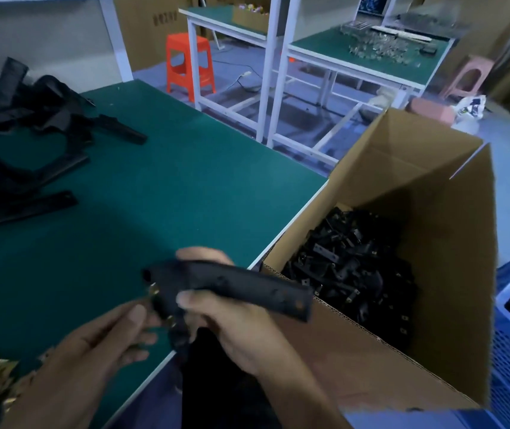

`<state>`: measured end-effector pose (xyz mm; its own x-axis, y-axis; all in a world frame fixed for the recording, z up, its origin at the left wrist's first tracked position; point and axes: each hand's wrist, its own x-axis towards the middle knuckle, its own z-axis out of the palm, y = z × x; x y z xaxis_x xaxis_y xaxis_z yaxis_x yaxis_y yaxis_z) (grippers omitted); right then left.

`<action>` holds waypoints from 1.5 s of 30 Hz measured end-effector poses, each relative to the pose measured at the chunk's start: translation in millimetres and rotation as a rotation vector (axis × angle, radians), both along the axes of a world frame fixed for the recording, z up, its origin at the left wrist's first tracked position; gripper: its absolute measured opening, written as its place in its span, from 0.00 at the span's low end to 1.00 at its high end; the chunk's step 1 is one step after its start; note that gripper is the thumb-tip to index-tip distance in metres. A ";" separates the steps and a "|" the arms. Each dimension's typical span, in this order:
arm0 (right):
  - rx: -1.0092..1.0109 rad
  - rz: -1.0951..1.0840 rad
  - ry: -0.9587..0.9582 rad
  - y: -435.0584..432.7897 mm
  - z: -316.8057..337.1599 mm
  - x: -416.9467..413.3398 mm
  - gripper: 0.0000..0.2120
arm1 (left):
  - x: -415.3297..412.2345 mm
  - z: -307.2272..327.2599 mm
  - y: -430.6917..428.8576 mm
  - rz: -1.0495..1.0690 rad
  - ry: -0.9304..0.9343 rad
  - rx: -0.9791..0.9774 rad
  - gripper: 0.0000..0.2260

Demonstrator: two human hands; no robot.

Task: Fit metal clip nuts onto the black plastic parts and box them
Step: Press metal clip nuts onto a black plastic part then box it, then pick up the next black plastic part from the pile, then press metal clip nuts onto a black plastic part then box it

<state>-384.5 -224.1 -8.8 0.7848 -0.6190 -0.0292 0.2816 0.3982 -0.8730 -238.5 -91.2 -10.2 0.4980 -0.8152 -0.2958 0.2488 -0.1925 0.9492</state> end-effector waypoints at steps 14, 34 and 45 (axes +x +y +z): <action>0.679 -0.621 -0.112 -63.3 -14.5 -66.9 0.28 | 31.2 18.6 38.0 0.090 -0.208 0.115 0.33; -1.407 0.246 0.793 -61.3 4.5 288.4 0.33 | 44.9 29.2 99.9 0.449 -0.135 0.282 0.09; -1.240 0.019 0.410 -39.3 -18.2 216.6 0.10 | 47.3 33.1 124.8 0.557 -0.128 0.259 0.13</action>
